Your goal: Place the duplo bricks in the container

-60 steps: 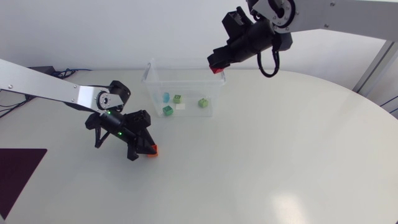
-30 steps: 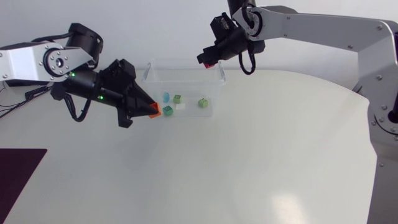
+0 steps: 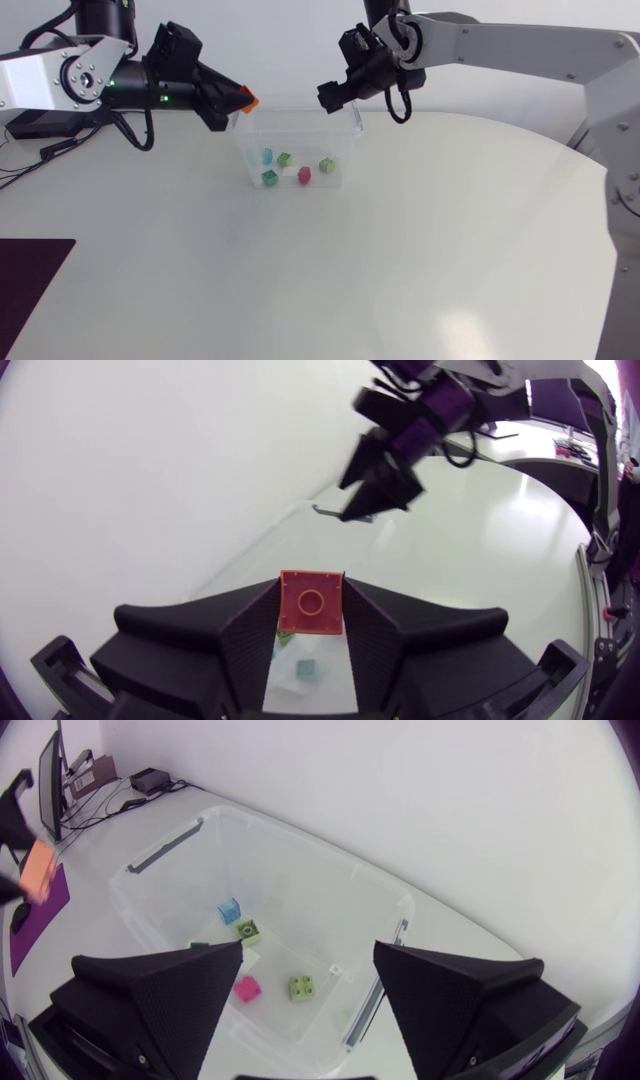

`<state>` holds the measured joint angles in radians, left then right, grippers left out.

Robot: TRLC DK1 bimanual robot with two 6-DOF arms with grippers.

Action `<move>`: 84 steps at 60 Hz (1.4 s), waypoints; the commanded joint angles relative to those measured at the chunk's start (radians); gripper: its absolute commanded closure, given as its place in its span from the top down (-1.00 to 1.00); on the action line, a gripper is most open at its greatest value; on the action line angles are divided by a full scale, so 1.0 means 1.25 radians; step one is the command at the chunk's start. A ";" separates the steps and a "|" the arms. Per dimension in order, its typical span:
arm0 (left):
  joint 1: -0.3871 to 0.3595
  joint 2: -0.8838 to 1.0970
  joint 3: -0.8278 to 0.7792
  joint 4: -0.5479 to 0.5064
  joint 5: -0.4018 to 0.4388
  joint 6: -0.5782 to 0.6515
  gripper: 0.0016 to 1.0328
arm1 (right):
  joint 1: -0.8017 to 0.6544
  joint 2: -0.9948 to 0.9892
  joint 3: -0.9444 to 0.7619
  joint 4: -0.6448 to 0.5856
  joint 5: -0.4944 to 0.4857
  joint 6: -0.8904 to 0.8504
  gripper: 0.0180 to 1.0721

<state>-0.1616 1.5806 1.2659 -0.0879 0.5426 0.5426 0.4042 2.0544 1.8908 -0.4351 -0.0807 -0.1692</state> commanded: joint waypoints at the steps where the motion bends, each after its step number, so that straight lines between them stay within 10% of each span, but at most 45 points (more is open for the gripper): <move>1: 0.003 0.053 0.043 0.045 -0.023 -0.072 -0.45 | -0.001 -0.100 -0.100 0.023 0.004 -0.016 0.91; 31: -0.035 0.332 0.340 0.038 -0.158 -0.135 -0.34 | 0.018 -0.543 -0.663 0.127 0.035 -0.021 0.91; 44: -0.043 0.386 0.417 -0.081 -0.230 -0.131 0.94 | -0.008 -0.657 -0.765 0.121 0.041 -0.035 0.91; 62: -0.036 0.265 0.399 -0.293 -0.335 -0.137 0.94 | -0.046 -0.805 -0.845 0.122 0.068 -0.044 0.91; 84: -0.011 -0.061 0.099 -0.244 -0.531 -0.160 0.93 | -0.156 -1.029 -0.940 0.108 0.093 -0.059 0.91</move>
<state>-0.1841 1.5814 1.4944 -0.4088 -0.1070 0.3653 0.2333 0.8169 0.7601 -0.2882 0.0280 -0.2199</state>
